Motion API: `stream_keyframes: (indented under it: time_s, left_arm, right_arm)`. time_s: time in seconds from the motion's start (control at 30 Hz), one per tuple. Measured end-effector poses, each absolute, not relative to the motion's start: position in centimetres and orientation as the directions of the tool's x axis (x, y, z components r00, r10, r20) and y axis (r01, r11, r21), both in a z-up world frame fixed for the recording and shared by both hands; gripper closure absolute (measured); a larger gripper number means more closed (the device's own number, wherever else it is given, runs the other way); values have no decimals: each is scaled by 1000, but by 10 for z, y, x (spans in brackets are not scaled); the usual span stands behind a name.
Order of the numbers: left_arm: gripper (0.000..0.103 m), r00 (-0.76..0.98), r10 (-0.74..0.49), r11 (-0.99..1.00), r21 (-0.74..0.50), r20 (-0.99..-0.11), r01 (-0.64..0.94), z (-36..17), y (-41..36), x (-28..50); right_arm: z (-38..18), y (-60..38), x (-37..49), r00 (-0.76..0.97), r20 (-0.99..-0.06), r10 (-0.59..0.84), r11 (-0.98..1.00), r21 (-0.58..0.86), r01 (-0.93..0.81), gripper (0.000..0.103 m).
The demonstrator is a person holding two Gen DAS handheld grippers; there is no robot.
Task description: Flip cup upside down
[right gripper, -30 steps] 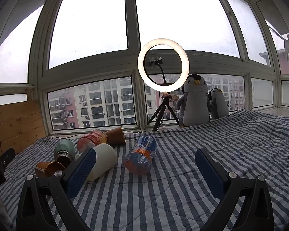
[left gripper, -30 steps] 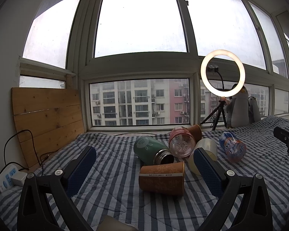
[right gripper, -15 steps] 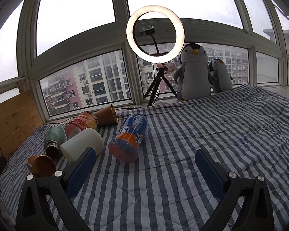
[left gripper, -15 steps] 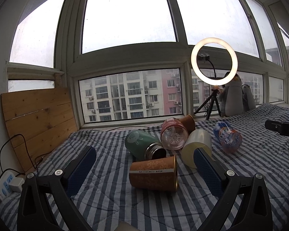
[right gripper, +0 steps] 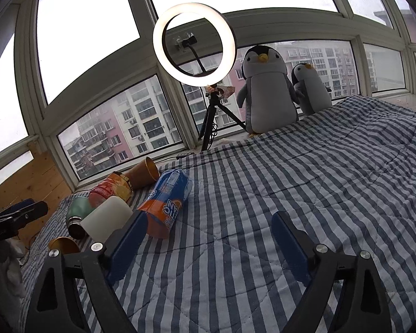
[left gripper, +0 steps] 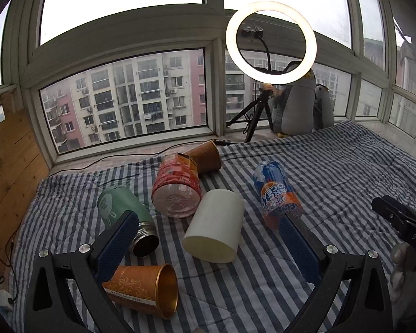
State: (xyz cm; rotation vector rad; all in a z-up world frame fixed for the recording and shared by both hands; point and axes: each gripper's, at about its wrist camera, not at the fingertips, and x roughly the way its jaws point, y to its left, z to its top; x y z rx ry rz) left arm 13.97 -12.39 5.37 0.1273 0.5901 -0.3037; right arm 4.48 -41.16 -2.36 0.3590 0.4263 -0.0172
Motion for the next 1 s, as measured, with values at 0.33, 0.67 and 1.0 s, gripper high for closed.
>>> stream_keyframes:
  time_s: [0.33, 0.67, 1.0]
  left_arm:
    - [8, 580, -318, 929, -123, -750, 349, 37, -217, 286]
    - [30, 438, -324, 930, -196, -839, 312, -12, -265, 385]
    - [37, 331, -362, 915, -264, -871, 305, -46, -267, 391]
  right_arm:
    - [-31, -417, 36, 924, -363, 119, 926, 376, 29, 31]
    - [-23, -397, 25, 941, -320, 112, 959, 282, -18, 31]
    - [-22, -392, 22, 947, -308, 89, 968, 253, -8, 31]
